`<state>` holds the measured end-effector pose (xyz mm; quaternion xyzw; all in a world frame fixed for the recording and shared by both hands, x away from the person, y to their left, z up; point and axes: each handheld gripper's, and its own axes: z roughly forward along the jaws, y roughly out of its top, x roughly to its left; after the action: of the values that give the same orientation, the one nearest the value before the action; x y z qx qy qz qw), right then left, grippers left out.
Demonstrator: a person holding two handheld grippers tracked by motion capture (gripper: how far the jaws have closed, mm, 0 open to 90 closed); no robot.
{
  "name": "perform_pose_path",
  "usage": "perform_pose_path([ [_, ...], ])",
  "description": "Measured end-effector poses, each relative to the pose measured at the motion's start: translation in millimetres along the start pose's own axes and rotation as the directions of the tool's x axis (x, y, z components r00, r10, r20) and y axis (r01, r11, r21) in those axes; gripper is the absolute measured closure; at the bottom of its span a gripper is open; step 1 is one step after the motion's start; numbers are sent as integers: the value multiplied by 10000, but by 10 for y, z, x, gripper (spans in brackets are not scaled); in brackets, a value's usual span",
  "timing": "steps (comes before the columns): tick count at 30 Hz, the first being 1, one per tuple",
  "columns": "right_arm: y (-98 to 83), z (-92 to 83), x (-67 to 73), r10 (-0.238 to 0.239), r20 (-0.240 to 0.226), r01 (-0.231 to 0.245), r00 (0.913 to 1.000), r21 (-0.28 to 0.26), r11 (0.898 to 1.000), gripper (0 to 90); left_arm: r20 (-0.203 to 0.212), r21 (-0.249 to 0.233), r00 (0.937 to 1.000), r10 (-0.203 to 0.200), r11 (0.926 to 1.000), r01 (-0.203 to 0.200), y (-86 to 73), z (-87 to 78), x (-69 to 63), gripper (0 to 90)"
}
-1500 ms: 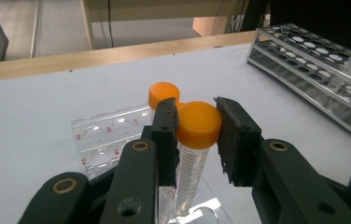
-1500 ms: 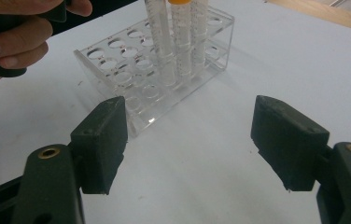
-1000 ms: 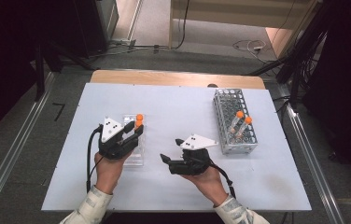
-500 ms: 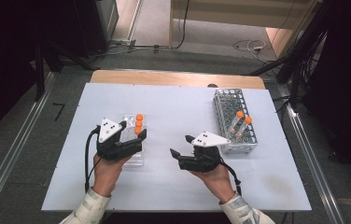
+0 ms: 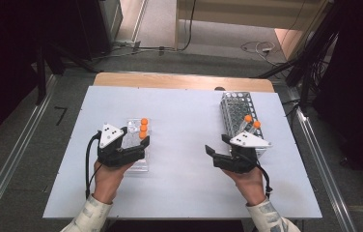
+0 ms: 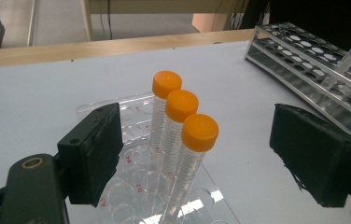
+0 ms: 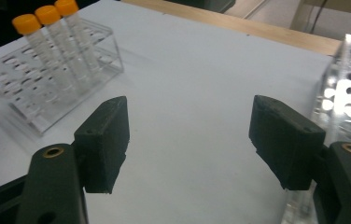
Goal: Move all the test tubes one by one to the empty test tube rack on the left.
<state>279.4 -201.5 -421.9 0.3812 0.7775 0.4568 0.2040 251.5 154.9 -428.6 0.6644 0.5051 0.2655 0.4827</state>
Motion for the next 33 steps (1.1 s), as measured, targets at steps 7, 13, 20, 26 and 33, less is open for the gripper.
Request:
perform_pose_path([
  [7,-61,-174,-277,461,659,-453,9968,-136,9989,276,-317,-103,9992,-236,9997,233,-10,-1,43,124],
  [13,-129,-283,-466,697,1247,-678,9897,-189,9975,280,-368,-139,9988,-314,9994,309,-6,-2,55,108],
  [20,-200,-327,-671,1021,2055,-987,9733,-266,9948,294,-197,-180,9992,-351,9992,348,-2,-7,54,98],
  [26,-254,-263,-844,1314,2619,-1269,9561,-342,9913,355,-20,-177,9993,-367,9992,367,-2,-4,56,100],
  [33,-268,-115,-993,1594,2925,-1546,9429,-396,9872,482,129,-231,9998,-132,9996,134,-8,-6,57,143],
])
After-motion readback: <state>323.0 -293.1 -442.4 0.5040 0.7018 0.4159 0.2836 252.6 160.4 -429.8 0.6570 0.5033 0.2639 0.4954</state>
